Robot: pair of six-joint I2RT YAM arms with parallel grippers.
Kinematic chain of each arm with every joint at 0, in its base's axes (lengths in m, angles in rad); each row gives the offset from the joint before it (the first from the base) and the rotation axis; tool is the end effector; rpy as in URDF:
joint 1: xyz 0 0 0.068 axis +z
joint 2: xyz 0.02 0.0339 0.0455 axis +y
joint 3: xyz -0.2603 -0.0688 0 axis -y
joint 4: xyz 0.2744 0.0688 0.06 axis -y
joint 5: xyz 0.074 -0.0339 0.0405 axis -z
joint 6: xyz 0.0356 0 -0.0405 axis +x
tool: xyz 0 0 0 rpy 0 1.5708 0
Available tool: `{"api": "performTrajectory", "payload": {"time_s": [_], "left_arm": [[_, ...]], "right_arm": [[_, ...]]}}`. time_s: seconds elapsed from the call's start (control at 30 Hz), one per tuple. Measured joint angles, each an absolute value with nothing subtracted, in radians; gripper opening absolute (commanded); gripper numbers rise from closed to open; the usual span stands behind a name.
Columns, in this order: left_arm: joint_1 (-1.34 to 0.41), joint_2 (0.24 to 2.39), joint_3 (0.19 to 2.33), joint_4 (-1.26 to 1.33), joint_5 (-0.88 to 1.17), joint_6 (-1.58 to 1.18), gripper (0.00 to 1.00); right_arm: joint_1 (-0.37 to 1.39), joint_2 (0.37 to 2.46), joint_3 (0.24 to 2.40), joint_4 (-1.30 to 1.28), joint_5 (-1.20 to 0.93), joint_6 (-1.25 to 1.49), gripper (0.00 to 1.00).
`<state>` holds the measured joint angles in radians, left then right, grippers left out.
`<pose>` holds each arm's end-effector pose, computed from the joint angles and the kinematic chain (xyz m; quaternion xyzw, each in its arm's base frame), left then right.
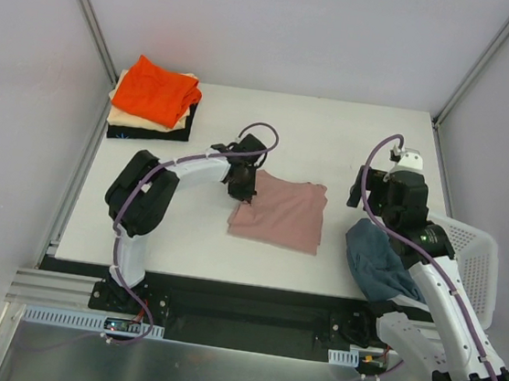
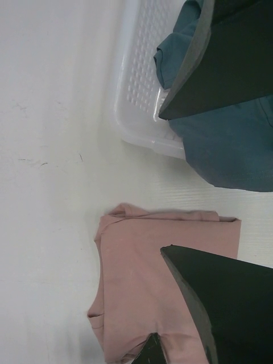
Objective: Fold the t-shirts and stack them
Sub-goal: Put the neatly folded tshirt into the corner of the board with the left arm
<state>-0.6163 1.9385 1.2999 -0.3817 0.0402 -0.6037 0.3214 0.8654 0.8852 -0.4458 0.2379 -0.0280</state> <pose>0.3476 -0.2480 0.1476 0.0115 0.9621 -0.1715 0.2116 0.2145 0.0626 0.3322 -0.0818 0.8331 -0.0201 0.5466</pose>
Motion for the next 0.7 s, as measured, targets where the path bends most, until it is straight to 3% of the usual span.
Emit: {"api": "performTrajectory", "payload": {"time_s": [0.47, 0.7], "left_arm": [[-0.551, 1.978, 1.583, -0.548, -0.662, -0.262, 0.0], [-0.374, 2.061, 1.773, -0.482, -0.752, 0.044, 0.0]], "right_arm": [[0.32, 0.89, 0.869, -0.445, 0.296, -0.05, 0.96], [0.319, 0.892, 0.868, -0.444, 0.327, -0.064, 0.96]]}}
